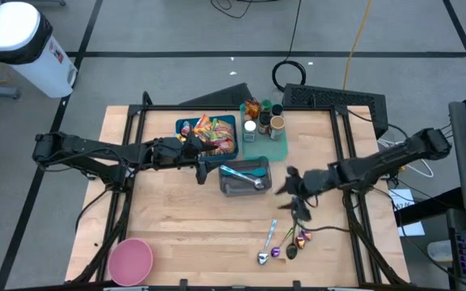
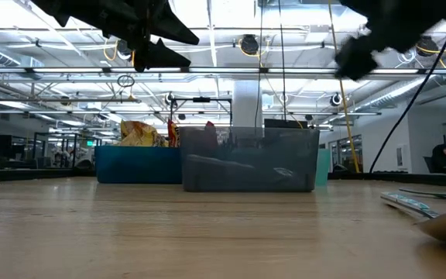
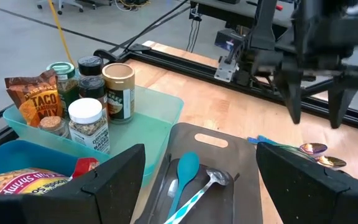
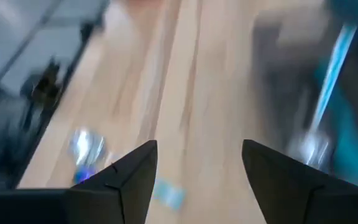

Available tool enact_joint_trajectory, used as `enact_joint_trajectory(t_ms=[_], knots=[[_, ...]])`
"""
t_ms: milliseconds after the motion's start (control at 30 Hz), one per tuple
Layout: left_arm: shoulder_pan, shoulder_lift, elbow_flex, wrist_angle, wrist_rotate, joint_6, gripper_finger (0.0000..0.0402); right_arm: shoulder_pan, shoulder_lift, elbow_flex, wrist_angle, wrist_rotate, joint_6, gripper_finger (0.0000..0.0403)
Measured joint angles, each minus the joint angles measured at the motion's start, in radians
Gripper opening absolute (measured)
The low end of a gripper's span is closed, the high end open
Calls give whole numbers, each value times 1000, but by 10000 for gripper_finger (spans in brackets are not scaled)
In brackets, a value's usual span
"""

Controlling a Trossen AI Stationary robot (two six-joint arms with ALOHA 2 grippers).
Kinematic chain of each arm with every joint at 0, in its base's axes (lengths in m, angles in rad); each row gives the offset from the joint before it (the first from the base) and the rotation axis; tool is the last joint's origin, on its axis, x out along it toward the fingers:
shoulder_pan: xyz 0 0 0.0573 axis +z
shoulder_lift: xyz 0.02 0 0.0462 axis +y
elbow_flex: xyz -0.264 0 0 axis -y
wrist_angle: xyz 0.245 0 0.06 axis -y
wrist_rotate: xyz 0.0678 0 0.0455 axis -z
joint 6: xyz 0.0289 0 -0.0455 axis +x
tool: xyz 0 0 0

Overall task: Pick & Place Food Item
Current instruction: Put the violet spoon into the black bin

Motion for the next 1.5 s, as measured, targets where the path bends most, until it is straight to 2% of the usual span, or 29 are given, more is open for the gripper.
enact_joint_trajectory(t_ms=[200,367,467,700,867,1167,1300,1500], knots=[[0,0,0,0,0,-2,310,196,45,0,-232,62,261,228],[0,0,0,0,0,-30,310,299,85,0,-309,46,513,220],[0,0,0,0,0,-42,310,347,108,0,-316,46,587,216],[0,0,0,-1,0,-47,310,498,180,0,-226,57,545,200],[0,0,0,-1,0,-53,310,572,252,0,-202,140,546,177],[0,0,0,-1,0,-101,310,612,389,0,-200,158,541,143],[0,0,0,-1,0,-106,310,613,410,3,-197,208,543,122],[0,0,0,-1,0,-105,310,612,385,2,-205,264,546,57]])
